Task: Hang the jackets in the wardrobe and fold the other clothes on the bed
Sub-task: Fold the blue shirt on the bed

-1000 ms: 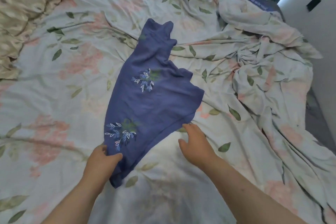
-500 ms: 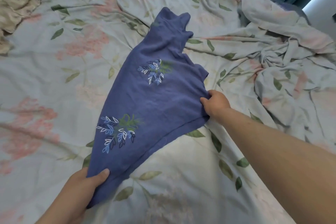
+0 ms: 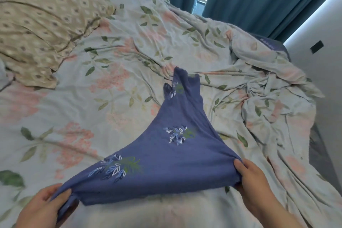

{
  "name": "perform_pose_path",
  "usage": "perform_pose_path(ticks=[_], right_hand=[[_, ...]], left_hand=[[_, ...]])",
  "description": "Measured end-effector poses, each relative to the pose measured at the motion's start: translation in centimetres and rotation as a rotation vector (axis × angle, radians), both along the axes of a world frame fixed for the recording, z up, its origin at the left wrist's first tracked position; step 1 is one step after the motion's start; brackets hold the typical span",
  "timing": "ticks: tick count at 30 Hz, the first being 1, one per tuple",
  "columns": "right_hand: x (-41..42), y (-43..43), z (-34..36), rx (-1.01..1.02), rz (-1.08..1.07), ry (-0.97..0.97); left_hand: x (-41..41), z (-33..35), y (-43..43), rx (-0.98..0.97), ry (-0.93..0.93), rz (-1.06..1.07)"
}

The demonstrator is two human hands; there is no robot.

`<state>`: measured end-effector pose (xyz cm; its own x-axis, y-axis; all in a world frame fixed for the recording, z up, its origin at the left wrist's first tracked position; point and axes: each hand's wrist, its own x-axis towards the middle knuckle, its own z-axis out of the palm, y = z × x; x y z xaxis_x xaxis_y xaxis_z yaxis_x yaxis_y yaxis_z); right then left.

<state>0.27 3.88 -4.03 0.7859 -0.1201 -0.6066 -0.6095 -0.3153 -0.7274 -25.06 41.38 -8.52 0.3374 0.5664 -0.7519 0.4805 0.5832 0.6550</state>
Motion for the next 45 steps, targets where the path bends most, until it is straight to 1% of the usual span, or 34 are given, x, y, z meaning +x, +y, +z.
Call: perform_pose_path(ticks=[1, 2, 5, 7, 11, 14, 16, 19, 22, 26, 31, 35, 39, 42, 45], right_hand=[[-0.5, 0.4, 1.4, 0.033, -0.013, 0.019], [-1.0, 1.1, 2.9, 0.064, -0.025, 0.031], [-2.2, 3.1, 7.4, 0.143, -0.060, 0.037], [-2.9, 4.4, 10.4, 0.195, -0.074, 0.025], [-3.9, 6.7, 16.5, 0.276, -0.078, -0.021], [-4.0, 8.7, 21.2, 0.342, -0.065, -0.076], [-3.9, 10.5, 24.2, 0.391, -0.038, -0.104], [-3.3, 14.7, 28.4, 0.456, 0.042, -0.139], [-3.1, 20.4, 31.7, 0.434, 0.137, -0.167], [-3.8, 28.9, 34.6, 0.440, 0.278, -0.160], [-5.5, 39.1, 36.8, 0.481, 0.378, -0.068], [-6.8, 47.5, 38.0, 0.527, 0.411, -0.029], [-8.4, 55.2, 39.3, 0.544, 0.463, -0.017], [-8.8, 59.0, 39.9, 0.564, 0.491, 0.003], [-8.5, 61.1, 39.4, 0.587, 0.501, 0.019]], left_hand=[[-1.0, 1.4, 0.5, 0.054, -0.051, 0.037], [-0.9, 3.5, 0.8, 0.058, -0.034, 0.034], [-0.9, 8.5, 1.2, 0.127, -0.011, 0.148], [-1.2, 11.9, 1.3, 0.122, -0.018, 0.193], [-3.6, 17.0, 2.9, 0.120, -0.018, 0.211], [-6.0, 20.1, 5.0, 0.206, -0.054, 0.292], [-7.4, 22.4, 6.4, 0.232, -0.117, 0.350], [-9.0, 25.7, 9.0, 0.261, -0.269, 0.451], [-10.2, 28.5, 12.2, 0.281, -0.330, 0.510], [-12.1, 30.6, 17.2, 0.279, -0.380, 0.622], [-15.1, 33.3, 23.6, 0.255, -0.455, 0.690], [-17.0, 35.6, 28.5, 0.344, -0.522, 0.635], [-17.6, 37.9, 33.0, 0.403, -0.565, 0.752], [-18.1, 39.6, 35.1, 0.457, -0.617, 0.792], [-19.0, 40.0, 35.1, 0.508, -0.674, 0.800]])
